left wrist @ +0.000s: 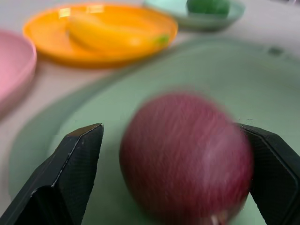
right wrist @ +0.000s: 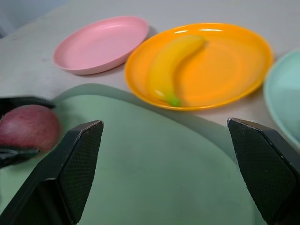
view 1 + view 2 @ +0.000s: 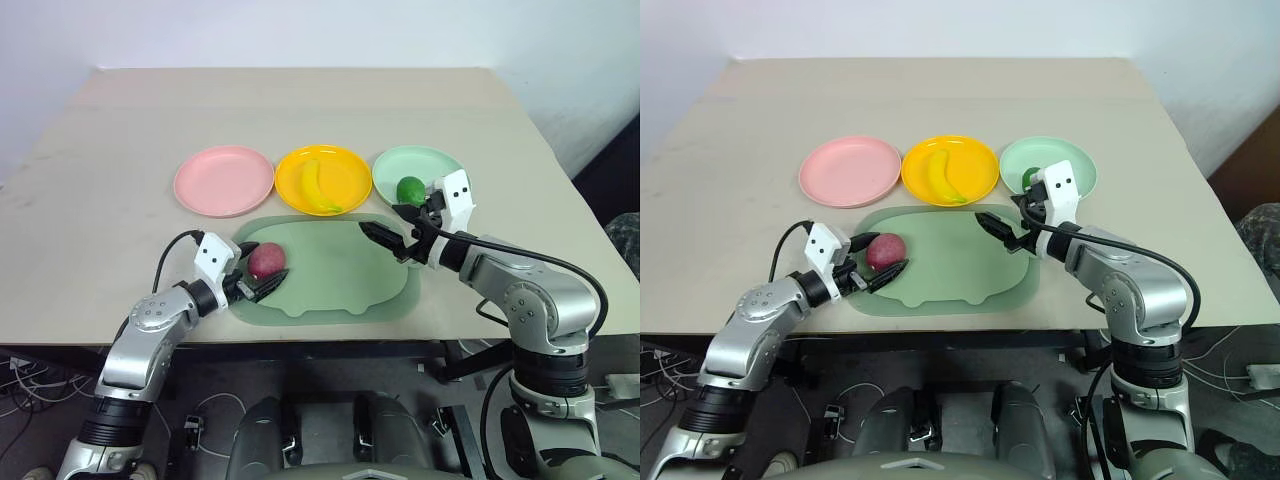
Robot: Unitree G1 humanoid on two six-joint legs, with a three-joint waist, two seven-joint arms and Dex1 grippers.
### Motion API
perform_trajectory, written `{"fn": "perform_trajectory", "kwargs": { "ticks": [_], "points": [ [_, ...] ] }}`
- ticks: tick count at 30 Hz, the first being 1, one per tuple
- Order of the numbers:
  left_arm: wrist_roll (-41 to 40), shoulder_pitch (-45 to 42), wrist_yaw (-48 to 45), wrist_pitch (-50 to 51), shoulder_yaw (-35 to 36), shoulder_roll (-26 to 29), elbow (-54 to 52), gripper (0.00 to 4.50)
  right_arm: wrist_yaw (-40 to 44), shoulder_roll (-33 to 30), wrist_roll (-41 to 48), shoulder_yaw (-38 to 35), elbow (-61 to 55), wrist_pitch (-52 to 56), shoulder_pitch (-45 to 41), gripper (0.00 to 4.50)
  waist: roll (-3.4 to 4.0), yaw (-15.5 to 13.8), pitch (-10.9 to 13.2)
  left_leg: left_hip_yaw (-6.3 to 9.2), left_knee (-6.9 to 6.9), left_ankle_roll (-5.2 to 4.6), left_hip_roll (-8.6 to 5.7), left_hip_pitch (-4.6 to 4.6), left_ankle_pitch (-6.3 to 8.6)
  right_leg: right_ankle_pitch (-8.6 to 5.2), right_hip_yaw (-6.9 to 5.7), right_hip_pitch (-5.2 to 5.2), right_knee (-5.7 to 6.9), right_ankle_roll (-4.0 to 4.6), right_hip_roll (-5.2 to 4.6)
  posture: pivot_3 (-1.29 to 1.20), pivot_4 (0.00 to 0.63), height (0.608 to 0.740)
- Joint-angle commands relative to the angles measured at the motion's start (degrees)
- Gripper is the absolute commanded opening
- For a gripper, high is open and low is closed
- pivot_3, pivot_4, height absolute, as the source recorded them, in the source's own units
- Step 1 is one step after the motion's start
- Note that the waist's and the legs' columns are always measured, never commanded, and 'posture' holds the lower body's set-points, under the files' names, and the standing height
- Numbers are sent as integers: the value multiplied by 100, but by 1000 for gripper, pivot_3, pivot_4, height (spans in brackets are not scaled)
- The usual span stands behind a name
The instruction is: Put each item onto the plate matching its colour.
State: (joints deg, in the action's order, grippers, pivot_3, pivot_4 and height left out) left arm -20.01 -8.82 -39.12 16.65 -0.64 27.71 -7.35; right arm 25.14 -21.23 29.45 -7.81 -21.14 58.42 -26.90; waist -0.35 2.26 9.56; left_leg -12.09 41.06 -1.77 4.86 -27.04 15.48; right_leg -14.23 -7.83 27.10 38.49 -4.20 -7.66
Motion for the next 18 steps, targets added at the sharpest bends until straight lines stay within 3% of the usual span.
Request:
{"fn": "perform_trajectory", "kwargs": {
  "ticks": [1, 2, 7, 13, 18],
  "points": [
    [91, -156, -146, -243, -82, -87, 129, 4500, -110, -34, 99, -165, -94, -32, -49, 4477, 0, -12, 0, 0, 0, 0, 0, 0, 0, 0, -1, 0, 0, 0, 0, 0, 150, 695],
    [129, -188, -172, -327, -95, -127, 247, 4500, -146, -34, 105, -180, -81, -27, -57, 4477, 0, -16, 0, 0, 2, 0, 0, 0, 0, 0, -1, -1, 0, 0, 0, 0, 150, 695],
    [-40, -199, -461, -516, 14, -249, 471, 2982, -253, -91, 130, -221, -66, -35, -54, 4500, -1, -14, -1, 3, 6, -1, 0, 3, 0, 0, -1, -6, 1, 0, -1, 0, 150, 695],
    [87, -91, -436, -939, 251, -228, 707, 2948, -265, -173, 121, -167, -82, -50, 26, 4500, -1, -5, -1, 3, 5, -2, 0, 13, 0, 0, -1, -15, 0, 0, -1, 0, 150, 695],
    [-52, -349, 268, -1075, 931, -334, 807, 2947, -46, -230, 252, -53, -232, -110, 207, 4500, -2, -12, 0, 11, 0, -7, 3, 41, 4, 0, -3, -47, -10, 0, -2, 0, 150, 695]
  ]
}}
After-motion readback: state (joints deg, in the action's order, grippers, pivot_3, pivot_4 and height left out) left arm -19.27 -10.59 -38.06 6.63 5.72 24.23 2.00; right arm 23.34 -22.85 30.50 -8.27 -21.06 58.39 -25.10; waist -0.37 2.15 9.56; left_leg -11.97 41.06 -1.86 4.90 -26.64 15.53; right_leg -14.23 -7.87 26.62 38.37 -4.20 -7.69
